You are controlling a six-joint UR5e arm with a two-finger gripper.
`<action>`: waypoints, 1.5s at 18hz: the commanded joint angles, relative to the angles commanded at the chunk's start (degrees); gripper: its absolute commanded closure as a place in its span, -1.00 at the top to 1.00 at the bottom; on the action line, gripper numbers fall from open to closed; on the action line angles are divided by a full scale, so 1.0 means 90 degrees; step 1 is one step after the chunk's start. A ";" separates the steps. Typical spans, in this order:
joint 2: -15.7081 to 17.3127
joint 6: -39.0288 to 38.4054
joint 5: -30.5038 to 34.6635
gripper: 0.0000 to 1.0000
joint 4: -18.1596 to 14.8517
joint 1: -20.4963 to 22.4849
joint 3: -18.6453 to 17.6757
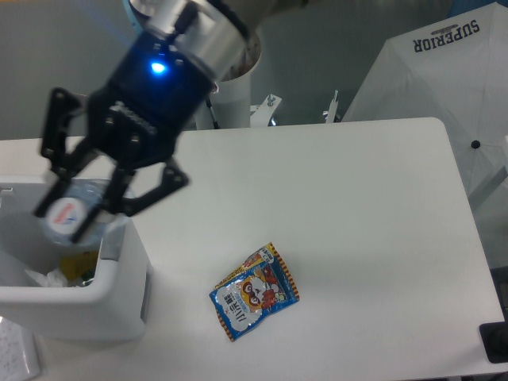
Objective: Place the trash in the trash can
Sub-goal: 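Lower the bottle into the bin and open the gripper, then raise the gripper out of the bin and move it over the snack wrapper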
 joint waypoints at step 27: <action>-0.0342 0.1621 0.0039 0.84 0.0567 -0.0607 -0.1670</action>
